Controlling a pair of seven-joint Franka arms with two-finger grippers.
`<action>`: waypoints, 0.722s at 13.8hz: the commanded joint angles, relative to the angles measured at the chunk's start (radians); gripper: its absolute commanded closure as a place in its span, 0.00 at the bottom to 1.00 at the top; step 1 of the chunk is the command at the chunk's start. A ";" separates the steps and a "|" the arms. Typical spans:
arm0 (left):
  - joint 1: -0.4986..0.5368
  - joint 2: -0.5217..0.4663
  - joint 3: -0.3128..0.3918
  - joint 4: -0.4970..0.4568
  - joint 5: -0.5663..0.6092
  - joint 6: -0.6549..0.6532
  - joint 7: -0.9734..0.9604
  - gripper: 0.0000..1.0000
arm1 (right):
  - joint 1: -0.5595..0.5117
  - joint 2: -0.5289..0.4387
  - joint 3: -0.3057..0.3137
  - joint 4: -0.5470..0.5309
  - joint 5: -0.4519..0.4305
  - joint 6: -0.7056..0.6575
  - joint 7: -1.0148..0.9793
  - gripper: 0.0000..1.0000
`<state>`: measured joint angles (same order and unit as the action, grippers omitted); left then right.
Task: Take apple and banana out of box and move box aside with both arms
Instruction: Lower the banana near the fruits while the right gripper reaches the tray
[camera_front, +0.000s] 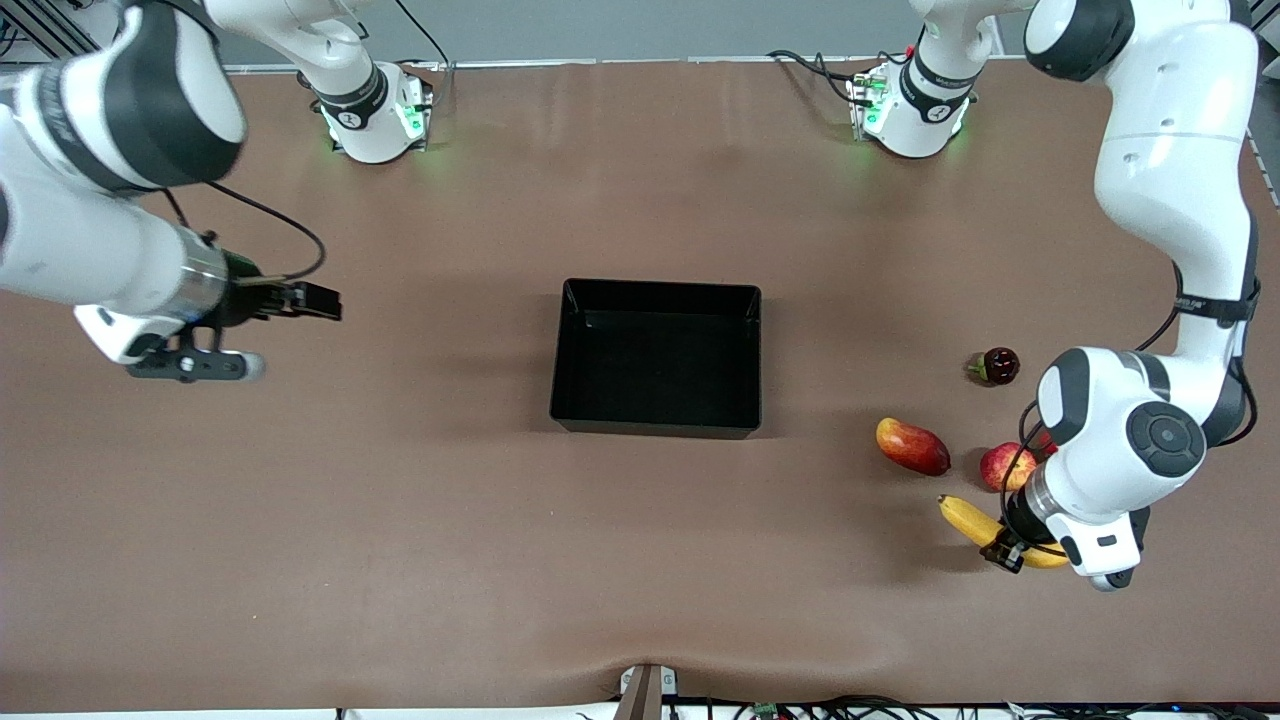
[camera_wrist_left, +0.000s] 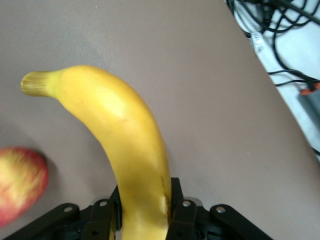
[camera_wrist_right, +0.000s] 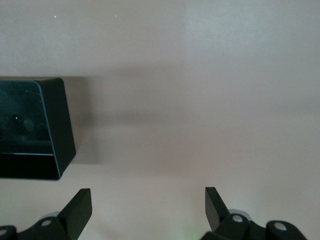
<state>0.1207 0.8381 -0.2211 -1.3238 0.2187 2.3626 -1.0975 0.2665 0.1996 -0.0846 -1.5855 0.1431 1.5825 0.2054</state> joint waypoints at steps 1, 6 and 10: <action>0.014 0.054 0.008 0.023 -0.032 0.023 0.080 1.00 | 0.043 0.006 -0.007 -0.053 0.015 0.065 0.023 0.00; 0.036 0.094 0.008 0.017 -0.080 0.026 0.137 1.00 | 0.114 0.066 -0.007 -0.074 0.030 0.142 0.106 0.00; 0.034 0.127 0.009 0.014 -0.078 0.038 0.203 1.00 | 0.198 0.126 -0.007 -0.122 0.030 0.296 0.175 0.00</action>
<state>0.1527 0.9431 -0.2131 -1.3218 0.1580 2.3821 -0.9510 0.4190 0.3061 -0.0831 -1.6761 0.1603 1.8078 0.3316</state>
